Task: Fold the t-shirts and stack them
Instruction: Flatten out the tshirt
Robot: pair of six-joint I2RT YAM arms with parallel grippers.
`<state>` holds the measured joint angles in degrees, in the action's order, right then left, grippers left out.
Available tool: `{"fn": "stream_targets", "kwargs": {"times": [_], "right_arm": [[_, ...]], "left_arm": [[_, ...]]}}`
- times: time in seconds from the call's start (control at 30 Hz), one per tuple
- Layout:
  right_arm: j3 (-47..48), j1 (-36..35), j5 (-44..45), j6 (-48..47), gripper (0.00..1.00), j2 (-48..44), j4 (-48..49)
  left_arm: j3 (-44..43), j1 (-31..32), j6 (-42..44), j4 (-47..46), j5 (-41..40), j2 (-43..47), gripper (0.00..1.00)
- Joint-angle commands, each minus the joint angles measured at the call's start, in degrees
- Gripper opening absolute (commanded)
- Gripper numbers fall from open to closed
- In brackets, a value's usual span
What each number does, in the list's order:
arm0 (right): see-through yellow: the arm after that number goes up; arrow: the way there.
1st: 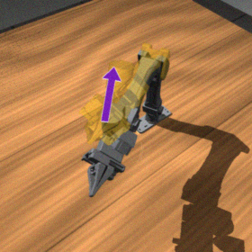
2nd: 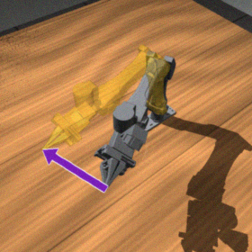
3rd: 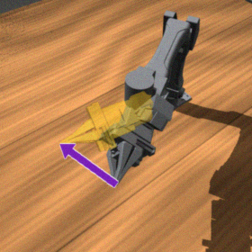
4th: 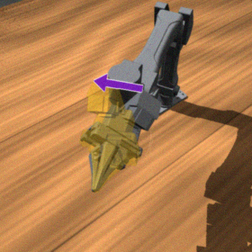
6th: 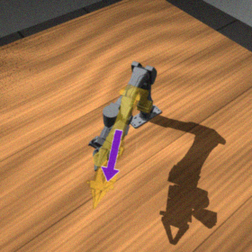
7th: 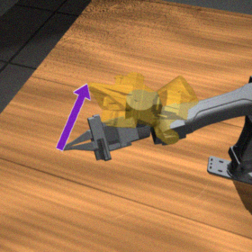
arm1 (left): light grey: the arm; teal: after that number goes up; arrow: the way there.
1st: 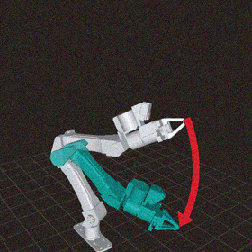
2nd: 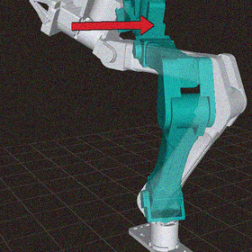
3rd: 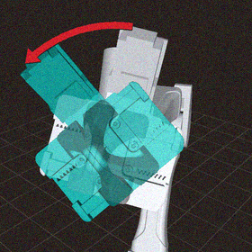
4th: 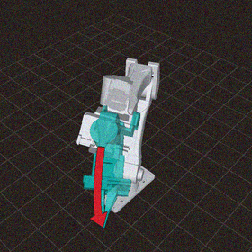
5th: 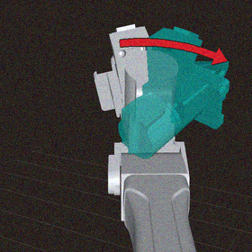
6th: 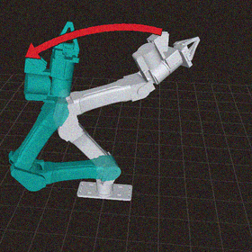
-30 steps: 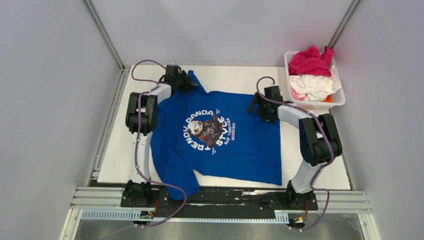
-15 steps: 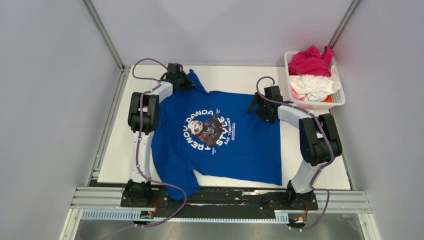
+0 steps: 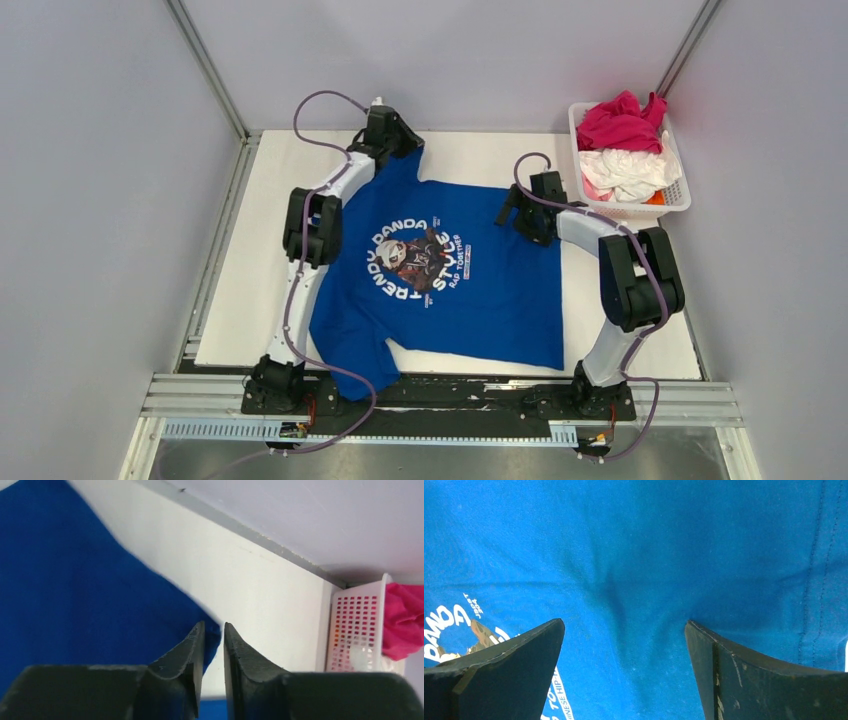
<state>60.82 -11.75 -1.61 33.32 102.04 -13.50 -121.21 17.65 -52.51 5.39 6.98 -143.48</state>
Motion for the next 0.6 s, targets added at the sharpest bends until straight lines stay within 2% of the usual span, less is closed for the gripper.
{"fn": "stream_targets", "kwargs": {"times": [0.0,0.07,0.1,0.23,0.4,0.57], "right_arm": [[-0.50,0.72,0.22,-0.56,1.00,-0.15,0.83],[-0.85,0.72,0.57,-0.58,1.00,-0.97,0.80],[-1.07,0.75,0.82,-0.54,1.00,-1.49,0.82],[-1.55,0.75,1.56,-0.72,1.00,-3.71,0.69],[-1.66,0.76,3.97,-0.54,1.00,-6.79,-0.31],[-1.76,0.89,5.57,-0.53,1.00,-9.57,-2.67]], "left_arm": [[-14.18,2.43,-0.12,4.59,-1.84,-8.25,0.61],[-17.82,2.69,-0.26,5.33,-0.44,-10.67,0.94],[-18.27,2.73,-0.23,4.94,-0.02,-10.88,0.97],[-16.92,2.90,2.47,3.95,-0.02,-6.43,1.00],[-12.00,3.09,8.01,4.75,0.53,3.26,1.00],[-0.60,3.09,14.03,11.66,-2.05,14.62,1.00]]}}
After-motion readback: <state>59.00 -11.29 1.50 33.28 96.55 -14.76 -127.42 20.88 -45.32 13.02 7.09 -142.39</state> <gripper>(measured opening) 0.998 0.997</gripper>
